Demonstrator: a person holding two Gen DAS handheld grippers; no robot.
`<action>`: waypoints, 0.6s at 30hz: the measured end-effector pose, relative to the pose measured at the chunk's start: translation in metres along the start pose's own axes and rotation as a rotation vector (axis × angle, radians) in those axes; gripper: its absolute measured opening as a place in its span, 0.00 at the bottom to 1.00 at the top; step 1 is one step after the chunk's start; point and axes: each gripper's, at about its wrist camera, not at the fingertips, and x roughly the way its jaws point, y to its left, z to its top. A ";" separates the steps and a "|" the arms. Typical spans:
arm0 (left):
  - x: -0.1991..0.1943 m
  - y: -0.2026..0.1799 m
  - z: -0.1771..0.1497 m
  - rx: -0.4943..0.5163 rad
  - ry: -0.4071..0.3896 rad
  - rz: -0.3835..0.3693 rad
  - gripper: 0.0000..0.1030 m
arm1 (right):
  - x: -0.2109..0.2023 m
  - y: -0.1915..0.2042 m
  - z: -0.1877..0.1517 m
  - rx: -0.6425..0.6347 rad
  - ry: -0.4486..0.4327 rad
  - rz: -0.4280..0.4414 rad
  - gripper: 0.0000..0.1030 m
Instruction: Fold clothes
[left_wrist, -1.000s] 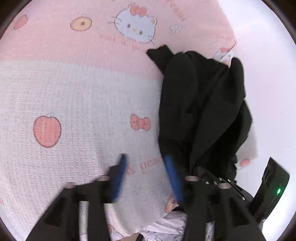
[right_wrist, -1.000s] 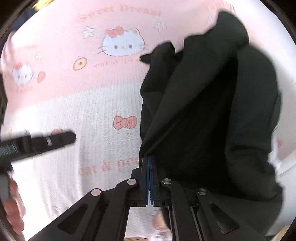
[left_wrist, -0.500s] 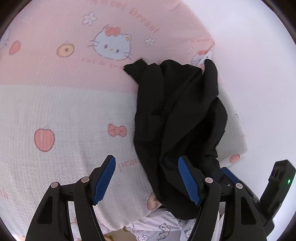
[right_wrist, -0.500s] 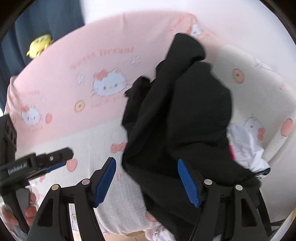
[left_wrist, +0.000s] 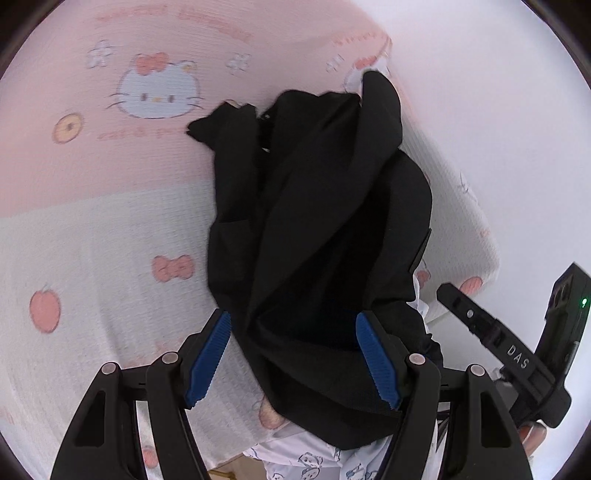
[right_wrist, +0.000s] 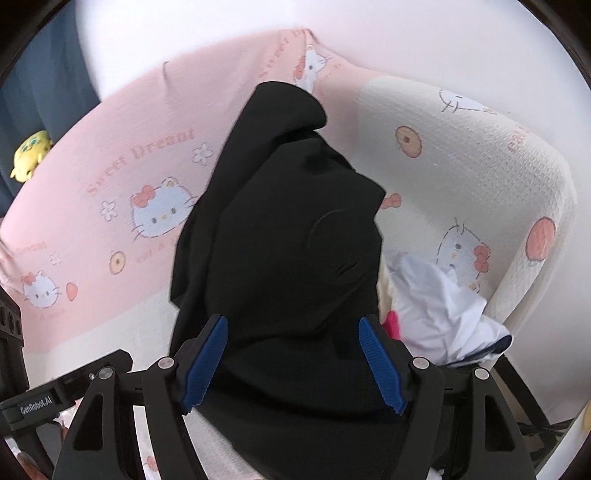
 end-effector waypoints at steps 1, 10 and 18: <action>0.006 -0.005 0.006 0.012 0.007 0.000 0.67 | 0.000 -0.005 0.004 0.005 0.002 0.001 0.71; 0.056 -0.049 0.061 0.124 0.061 -0.011 0.67 | 0.029 -0.042 0.047 0.107 -0.011 0.066 0.76; 0.081 -0.085 0.077 0.199 0.085 -0.046 0.67 | 0.056 -0.092 0.074 0.290 -0.004 0.136 0.80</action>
